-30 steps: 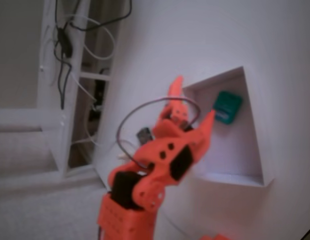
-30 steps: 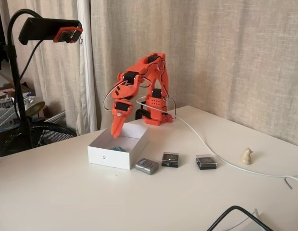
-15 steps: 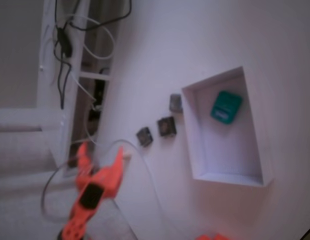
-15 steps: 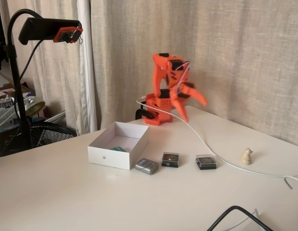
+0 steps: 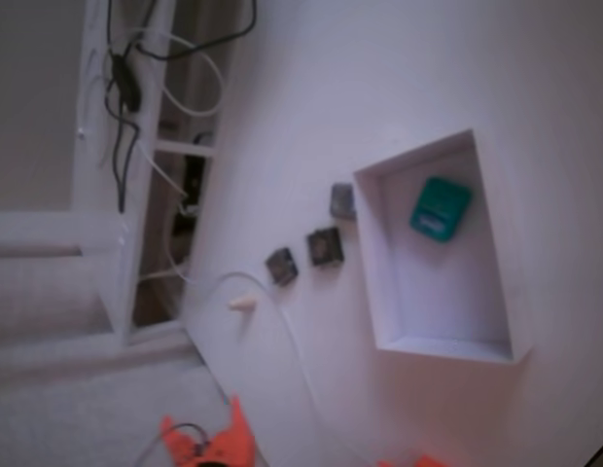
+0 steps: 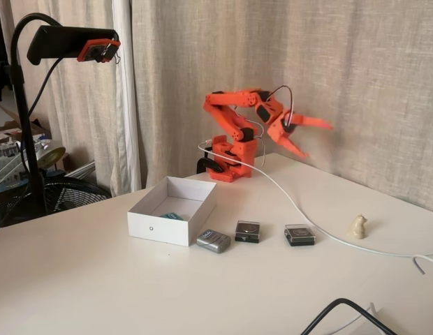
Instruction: Grasp the green cube and put it in the bin.
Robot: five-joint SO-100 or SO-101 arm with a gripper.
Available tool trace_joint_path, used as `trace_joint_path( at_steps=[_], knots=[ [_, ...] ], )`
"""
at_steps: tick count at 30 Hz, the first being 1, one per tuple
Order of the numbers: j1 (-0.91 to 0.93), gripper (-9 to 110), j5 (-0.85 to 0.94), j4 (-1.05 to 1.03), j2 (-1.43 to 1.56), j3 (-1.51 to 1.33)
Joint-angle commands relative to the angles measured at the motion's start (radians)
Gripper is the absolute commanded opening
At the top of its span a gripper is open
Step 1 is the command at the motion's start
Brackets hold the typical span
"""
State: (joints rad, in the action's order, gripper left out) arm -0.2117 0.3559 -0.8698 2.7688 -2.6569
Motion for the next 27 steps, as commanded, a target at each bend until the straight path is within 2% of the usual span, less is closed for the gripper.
trace_joint_path(
  at_steps=[1,6,7,9,10,21,27],
  knots=[
    [0.0,40,-0.051,-0.044,0.103,-0.069],
    [-0.02,40,-0.146,-0.098,0.296,-0.172],
    [-0.034,35,-0.158,-0.117,0.336,-0.184],
    [-0.057,17,-0.169,-0.158,0.391,-0.199],
    [-0.06,16,-0.172,-0.17,0.411,-0.207],
    [0.005,16,-0.163,-0.453,0.54,-0.287],
    [0.04,16,-0.172,-0.465,0.54,-0.285]
  ],
)
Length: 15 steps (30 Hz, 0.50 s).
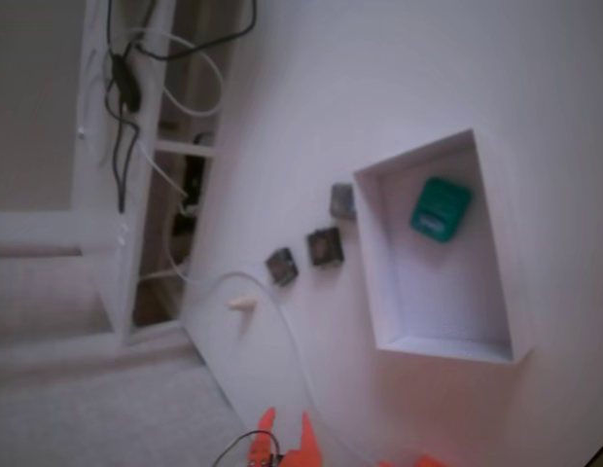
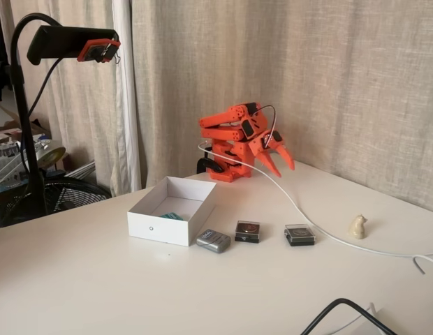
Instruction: Grasp the green cube and put it in the bin.
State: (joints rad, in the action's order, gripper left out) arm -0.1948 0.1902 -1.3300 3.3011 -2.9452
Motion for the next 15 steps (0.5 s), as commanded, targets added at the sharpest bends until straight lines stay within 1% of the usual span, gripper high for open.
trace_joint_path(
  at_steps=[1,5,15],
  knots=[
    [0.037,16,-0.006,-0.005,0.008,0.003],
    [0.08,16,-0.006,-0.005,0.008,0.003],
    [0.074,17,-0.006,-0.005,0.008,0.003]
  ],
)
